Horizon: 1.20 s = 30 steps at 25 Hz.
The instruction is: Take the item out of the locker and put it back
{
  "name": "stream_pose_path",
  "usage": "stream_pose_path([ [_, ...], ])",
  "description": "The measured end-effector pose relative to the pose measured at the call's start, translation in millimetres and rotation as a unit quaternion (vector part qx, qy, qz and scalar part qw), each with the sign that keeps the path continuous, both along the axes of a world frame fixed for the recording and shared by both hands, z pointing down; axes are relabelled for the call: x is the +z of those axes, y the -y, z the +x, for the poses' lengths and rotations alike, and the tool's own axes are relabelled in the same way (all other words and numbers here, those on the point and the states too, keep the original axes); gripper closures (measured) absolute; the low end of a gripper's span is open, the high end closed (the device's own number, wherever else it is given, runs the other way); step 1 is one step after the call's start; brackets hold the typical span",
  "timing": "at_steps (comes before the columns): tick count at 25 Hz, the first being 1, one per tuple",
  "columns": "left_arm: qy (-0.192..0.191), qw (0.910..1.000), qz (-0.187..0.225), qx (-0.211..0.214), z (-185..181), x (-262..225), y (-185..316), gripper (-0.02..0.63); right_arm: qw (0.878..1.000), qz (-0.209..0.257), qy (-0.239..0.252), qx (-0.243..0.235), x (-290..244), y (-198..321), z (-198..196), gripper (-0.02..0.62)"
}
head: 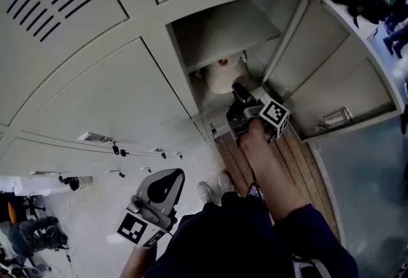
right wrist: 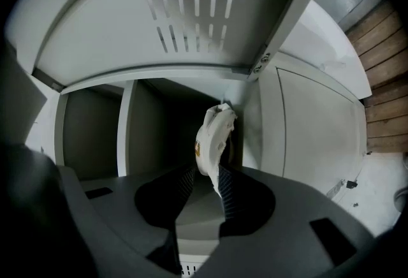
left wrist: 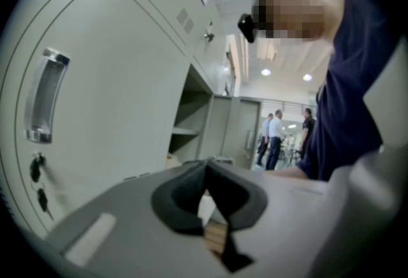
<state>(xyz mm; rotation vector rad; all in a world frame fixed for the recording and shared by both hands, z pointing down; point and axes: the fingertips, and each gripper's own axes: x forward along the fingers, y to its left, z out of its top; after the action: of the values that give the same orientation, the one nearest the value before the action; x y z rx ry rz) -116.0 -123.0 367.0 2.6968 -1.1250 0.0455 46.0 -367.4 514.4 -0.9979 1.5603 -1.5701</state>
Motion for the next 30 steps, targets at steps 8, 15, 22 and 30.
stream_pose_path([
  [8, 0.002, 0.9999, 0.004, 0.012, -0.9, 2.1, -15.2, 0.601, 1.0, -0.005, -0.002, 0.003, 3.0, -17.9, 3.3, 0.488],
  [15, 0.0, 0.9998, 0.007, 0.017, 0.7, -2.3, -23.5, 0.601, 1.0, 0.001, -0.008, 0.006, -1.8, -29.7, 5.6, 0.489],
  [22, -0.004, 0.9996, 0.02, 0.022, -0.7, -9.6, -29.6, 0.601, 0.997, 0.055, -0.047, 0.002, -38.7, -46.0, 6.9, 0.489],
  [30, -0.012, 0.9987, 0.036, 0.033, -0.3, -19.7, -35.4, 0.601, 0.98, 0.153, -0.128, -0.019, -101.4, -78.5, 1.9, 0.489],
])
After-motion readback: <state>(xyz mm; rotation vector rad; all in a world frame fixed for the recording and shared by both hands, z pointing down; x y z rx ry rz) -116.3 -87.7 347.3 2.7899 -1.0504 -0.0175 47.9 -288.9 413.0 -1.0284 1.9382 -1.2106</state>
